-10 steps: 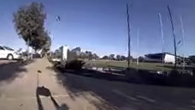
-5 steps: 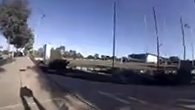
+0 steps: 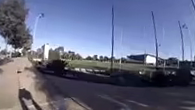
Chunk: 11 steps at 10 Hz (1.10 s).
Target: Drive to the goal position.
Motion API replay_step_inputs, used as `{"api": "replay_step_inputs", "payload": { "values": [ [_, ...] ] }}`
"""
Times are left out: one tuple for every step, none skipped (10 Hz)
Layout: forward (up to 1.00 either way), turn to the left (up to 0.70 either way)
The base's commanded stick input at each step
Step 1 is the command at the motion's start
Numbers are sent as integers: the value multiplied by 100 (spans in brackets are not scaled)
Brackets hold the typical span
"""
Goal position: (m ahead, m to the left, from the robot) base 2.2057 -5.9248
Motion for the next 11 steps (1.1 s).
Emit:
{"api": "replay_step_inputs", "payload": {
  "values": [
    [100,-27],
    [40,-38],
    [83,-30],
    [100,-27],
    [100,-27],
    [100,-27],
    [100,-27],
    [100,-27],
    [100,-27],
    [100,-27],
    [78,-31]
  ]
}}
